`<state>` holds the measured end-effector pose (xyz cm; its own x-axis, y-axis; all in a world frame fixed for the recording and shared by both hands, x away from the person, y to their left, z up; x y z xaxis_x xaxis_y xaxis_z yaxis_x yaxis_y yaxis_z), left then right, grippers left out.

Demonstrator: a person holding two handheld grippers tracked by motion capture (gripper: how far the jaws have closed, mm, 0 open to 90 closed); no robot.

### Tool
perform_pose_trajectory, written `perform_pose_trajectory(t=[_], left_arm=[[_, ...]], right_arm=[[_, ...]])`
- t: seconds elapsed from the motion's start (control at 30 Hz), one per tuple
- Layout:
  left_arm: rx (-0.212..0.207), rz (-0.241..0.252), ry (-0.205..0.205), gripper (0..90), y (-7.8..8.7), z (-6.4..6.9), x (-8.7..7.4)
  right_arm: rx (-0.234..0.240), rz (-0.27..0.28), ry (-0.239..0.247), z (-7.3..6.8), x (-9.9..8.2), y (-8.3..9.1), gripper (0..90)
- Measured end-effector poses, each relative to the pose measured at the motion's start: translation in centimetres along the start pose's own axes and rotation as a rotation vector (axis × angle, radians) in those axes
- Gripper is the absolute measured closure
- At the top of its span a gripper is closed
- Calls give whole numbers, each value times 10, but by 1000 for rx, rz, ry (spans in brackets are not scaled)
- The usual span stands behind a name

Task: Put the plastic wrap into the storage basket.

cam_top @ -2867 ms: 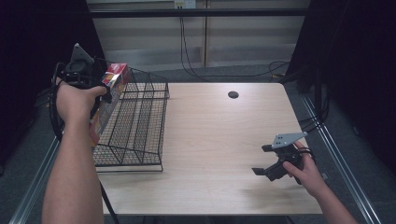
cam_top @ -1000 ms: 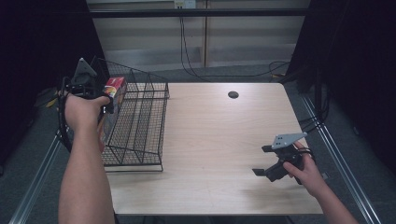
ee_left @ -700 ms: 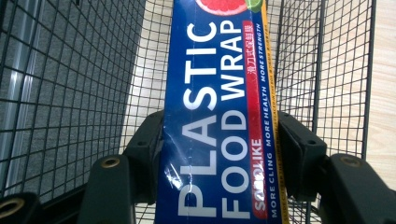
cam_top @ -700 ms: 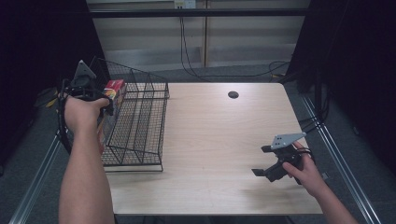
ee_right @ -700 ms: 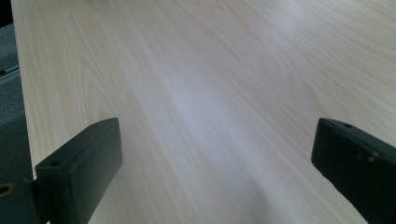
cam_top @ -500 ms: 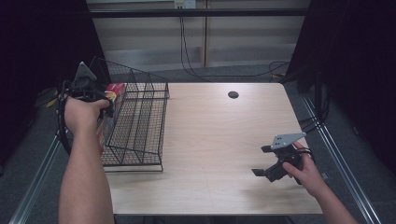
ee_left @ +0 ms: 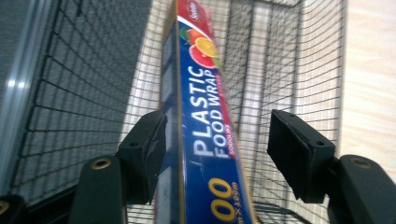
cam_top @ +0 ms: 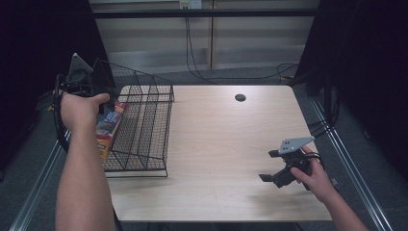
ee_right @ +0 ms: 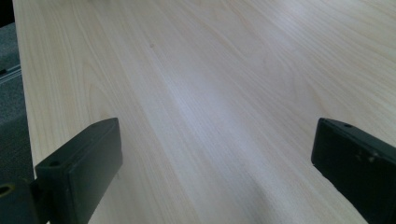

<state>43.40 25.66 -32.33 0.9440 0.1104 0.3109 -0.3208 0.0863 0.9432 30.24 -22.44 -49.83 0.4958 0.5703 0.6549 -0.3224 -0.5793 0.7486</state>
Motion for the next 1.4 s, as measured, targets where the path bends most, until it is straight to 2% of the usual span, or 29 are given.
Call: perform_pose_trajectory(t=[0.1,0.2,0.3,0.33,0.43,0.5,0.57,0.7,1.03,1.4], left_arm=[[-4,-9,-18,362,-1,4,0],[-11,3,-24,340,-3,9,1],[-35,8,-37,318,-4,16,3],[-38,4,-55,305,-3,19,3],[-58,18,-58,279,-4,29,5],[-70,17,-88,268,-5,37,6],[-88,29,-89,256,-6,46,7],[-103,22,-138,247,-8,57,7],[-138,59,-210,171,-13,82,8],[-185,65,-289,120,-16,108,5]], right_arm=[[-4,-3,4,-1,0,0,20],[-3,2,1,0,0,2,18],[-6,5,-3,1,-1,3,18],[-5,6,-4,1,-1,3,18],[-8,4,-3,2,-1,2,18],[-4,5,-2,2,-1,2,19],[-5,4,-3,2,-1,2,19],[-8,6,-5,2,-1,3,19],[-5,7,-3,1,0,2,18],[-10,6,-2,2,0,2,18]])
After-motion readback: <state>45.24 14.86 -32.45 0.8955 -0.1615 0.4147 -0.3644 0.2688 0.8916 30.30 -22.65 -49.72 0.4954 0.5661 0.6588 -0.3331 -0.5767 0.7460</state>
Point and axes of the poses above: each handheld gripper's, and its own axes: y roughly backward along the jaws, x roughly out of its top, z roughly to its right, the point moved 8 cm from there along -y, roughly forward along the jaws, and after that the axes turned 6 degrees about -z, right-handed, at the moved point
